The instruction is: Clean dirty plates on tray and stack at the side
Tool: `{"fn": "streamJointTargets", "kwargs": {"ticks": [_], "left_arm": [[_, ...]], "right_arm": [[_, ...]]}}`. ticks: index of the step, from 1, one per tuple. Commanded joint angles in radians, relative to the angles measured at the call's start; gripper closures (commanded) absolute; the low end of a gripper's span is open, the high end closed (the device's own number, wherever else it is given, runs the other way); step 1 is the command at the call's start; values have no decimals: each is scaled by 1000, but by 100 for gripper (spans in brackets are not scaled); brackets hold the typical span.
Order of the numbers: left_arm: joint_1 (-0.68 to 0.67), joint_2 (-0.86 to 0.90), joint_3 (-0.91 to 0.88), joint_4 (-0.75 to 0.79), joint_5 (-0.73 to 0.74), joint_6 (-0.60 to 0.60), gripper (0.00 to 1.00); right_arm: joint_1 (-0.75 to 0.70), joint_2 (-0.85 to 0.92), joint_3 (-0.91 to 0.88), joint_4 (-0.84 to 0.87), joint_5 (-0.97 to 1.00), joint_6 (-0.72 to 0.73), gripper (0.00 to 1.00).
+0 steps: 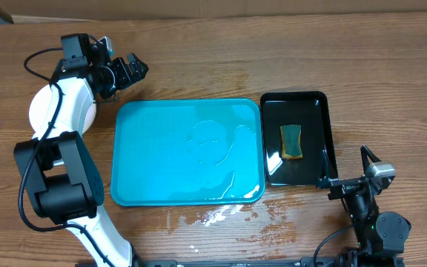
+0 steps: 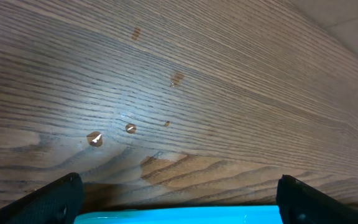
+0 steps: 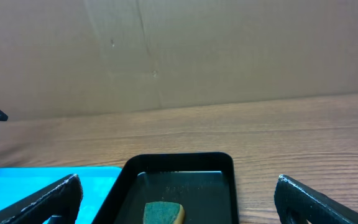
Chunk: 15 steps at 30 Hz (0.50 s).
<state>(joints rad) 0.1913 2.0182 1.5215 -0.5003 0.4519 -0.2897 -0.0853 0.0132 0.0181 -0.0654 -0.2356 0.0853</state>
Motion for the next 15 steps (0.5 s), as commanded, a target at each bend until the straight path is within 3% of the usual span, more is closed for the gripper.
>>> {"fn": "streamJointTargets", "kwargs": {"ticks": [1, 7, 15], "left_arm": [[-10, 10, 27, 0, -22, -13, 0], [-31, -101, 27, -60, -78, -13, 0], [-93, -548, 27, -130, -152, -13, 0]], "right_arm": [[-6, -6, -10, 5, 6, 0, 0], [-6, -6, -10, 5, 6, 0, 0], [-6, -6, -10, 5, 6, 0, 0]]}}
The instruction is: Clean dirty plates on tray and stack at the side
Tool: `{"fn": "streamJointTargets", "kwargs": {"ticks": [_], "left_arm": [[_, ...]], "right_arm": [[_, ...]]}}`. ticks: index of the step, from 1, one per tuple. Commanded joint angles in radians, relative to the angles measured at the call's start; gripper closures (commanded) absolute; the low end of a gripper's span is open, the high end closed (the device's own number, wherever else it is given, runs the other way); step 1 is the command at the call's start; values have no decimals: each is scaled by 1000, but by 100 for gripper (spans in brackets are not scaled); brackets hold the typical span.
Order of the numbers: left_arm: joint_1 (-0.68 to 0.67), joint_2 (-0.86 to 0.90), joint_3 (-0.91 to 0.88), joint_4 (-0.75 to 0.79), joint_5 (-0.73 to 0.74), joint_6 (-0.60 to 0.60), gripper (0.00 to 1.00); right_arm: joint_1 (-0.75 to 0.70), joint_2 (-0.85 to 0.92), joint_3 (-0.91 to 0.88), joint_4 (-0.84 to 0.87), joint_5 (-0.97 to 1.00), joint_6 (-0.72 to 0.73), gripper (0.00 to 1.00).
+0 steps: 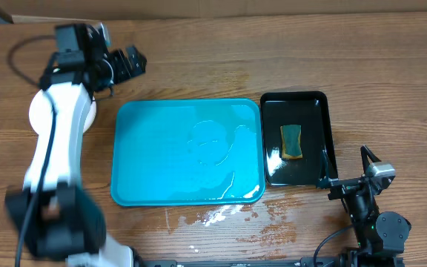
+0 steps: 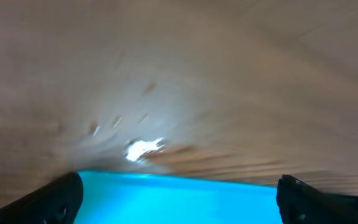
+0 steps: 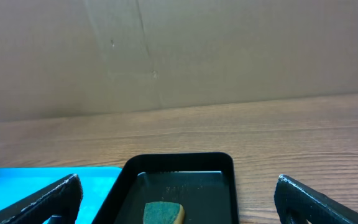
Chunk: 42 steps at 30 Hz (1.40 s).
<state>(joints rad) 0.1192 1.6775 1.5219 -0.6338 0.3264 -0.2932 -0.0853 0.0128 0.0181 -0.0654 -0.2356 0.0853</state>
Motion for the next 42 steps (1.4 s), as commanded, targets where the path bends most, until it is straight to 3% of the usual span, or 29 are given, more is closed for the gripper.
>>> {"fn": "streamJointTargets", "kwargs": {"ticks": [1, 8, 17, 22, 30, 35, 42], "left_arm": [[-26, -267, 27, 3, -26, -10, 0], [-30, -628, 27, 3, -23, -10, 0], [-30, -875, -5, -2, -23, 5, 0], [-30, -1034, -209, 6, -23, 5, 0], [-28, -1342, -716, 17, -24, 5, 0], [-28, -1493, -983, 169, -42, 4, 0], [-28, -1641, -1274, 623, -79, -3, 0]], "right_arm": [[-6, -6, -10, 5, 6, 0, 0], [-6, -6, -10, 5, 6, 0, 0], [-6, -6, -10, 5, 6, 0, 0], [-6, -6, -10, 5, 6, 0, 0], [-6, -6, -10, 5, 6, 0, 0], [-6, -6, -10, 5, 6, 0, 0], [-6, -6, -10, 5, 6, 0, 0]]}}
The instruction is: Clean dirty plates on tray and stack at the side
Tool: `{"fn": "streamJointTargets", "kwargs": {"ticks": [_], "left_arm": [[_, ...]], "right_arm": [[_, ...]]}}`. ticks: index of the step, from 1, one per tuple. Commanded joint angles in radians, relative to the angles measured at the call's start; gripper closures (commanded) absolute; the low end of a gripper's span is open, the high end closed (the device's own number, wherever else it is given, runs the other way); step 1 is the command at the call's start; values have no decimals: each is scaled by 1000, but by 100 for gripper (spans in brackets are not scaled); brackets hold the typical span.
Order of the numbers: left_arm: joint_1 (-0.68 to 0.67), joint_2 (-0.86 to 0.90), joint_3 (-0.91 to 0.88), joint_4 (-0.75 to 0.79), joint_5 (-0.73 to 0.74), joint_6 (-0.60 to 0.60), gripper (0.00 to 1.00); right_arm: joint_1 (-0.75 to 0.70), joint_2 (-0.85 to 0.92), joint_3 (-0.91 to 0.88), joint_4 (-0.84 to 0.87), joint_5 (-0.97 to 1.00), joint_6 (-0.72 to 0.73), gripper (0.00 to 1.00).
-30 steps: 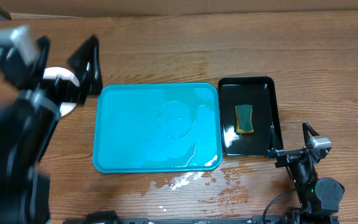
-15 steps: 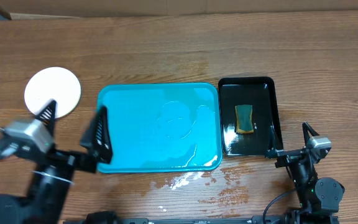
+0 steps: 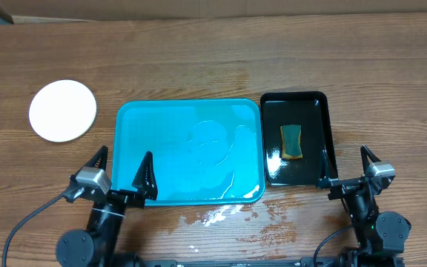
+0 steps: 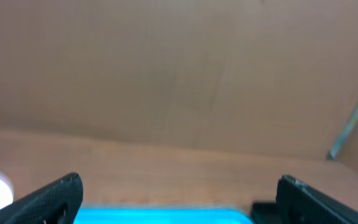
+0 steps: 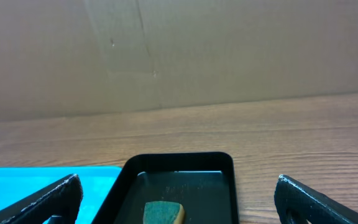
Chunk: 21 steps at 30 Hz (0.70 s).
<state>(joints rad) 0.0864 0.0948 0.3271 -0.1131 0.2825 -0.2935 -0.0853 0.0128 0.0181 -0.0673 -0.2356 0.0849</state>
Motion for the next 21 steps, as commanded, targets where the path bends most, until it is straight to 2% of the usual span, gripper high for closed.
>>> {"fn": "streamJointTargets", "kwargs": {"ticks": [1, 5, 14, 21], "left_arm": [[5, -75, -109, 159, -54, -3, 0], [3, -91, -199, 326, -127, -3, 0], [3, -91, -319, 328, -218, -2, 0], [3, -91, -322, 44, -276, 2, 0]], "right_arm": [[-6, -6, -10, 7, 6, 0, 0], [-6, -6, -10, 7, 6, 0, 0], [-6, -6, -10, 7, 6, 0, 0], [-6, -6, -10, 7, 6, 0, 0]]}}
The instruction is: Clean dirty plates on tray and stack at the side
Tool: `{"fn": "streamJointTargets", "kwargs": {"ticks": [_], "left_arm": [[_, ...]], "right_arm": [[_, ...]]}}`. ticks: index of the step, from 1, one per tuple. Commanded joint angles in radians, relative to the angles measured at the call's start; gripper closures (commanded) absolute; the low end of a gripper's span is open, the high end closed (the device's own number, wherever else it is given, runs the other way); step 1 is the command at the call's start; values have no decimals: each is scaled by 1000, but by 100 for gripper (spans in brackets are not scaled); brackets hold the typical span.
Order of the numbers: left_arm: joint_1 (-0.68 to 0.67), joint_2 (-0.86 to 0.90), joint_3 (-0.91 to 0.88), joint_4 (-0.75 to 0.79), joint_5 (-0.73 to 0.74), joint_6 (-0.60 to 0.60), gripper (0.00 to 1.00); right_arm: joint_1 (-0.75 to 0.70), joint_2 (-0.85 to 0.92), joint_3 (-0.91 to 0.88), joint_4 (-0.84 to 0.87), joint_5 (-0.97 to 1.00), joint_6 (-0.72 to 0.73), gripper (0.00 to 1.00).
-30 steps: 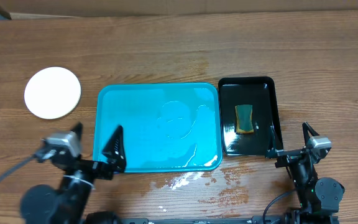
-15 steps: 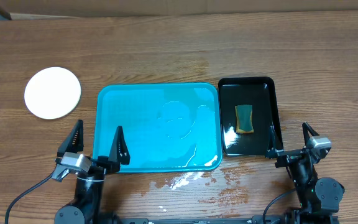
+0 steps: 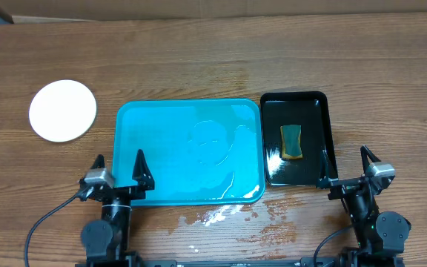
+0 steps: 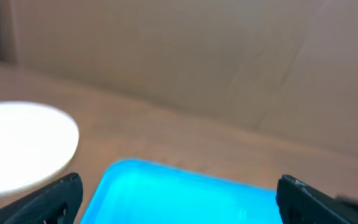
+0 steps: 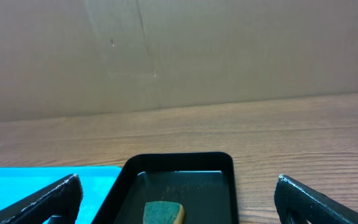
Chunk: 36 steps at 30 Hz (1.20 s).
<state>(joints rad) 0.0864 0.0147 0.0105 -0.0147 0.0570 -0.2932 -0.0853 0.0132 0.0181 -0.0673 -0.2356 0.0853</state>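
A white plate point(image 3: 63, 110) lies on the table left of the wet blue tray point(image 3: 161, 178), which carries no plates. The plate point(image 4: 20, 146) also shows at the left of the left wrist view, beyond the blue tray point(image 4: 185, 193). My left gripper point(image 3: 117, 166) stands open at the tray's near-left edge, nothing between its fingers. My right gripper point(image 3: 343, 163) is open at the near edge of the black tray point(image 3: 328, 133), in which a green sponge point(image 3: 291, 141) lies. The sponge point(image 5: 164, 213) shows low in the right wrist view.
Spilled water point(image 3: 221, 215) lies on the table just in front of the blue tray. A cardboard wall point(image 5: 229, 50) rises behind the table.
The left arm has shifted a little to the right at the tray's near edge, and its camera has swung left so the white plate shows. The right arm has not moved.
The left arm was stretched out over the far left of the table, its open gripper near the tray's far-left corner, covering the white plate. By 0.7 s ago it was back at the near edge and the plate lay bare. The right arm stayed still throughout.
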Motion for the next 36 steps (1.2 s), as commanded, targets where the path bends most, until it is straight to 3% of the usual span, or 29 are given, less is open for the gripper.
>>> {"fn": "streamJointTargets", "kwargs": {"ticks": [1, 6, 36], "left_arm": [[3, -10, -6, -64, -57, 24, 0], [2, -11, -6, -63, -55, 151, 0], [-8, -10, -6, -63, -53, 155, 0]], "right_arm": [[-6, -6, -10, 7, 6, 0, 0], [-6, -6, -10, 7, 6, 0, 0], [-6, -6, -10, 7, 6, 0, 0]]}}
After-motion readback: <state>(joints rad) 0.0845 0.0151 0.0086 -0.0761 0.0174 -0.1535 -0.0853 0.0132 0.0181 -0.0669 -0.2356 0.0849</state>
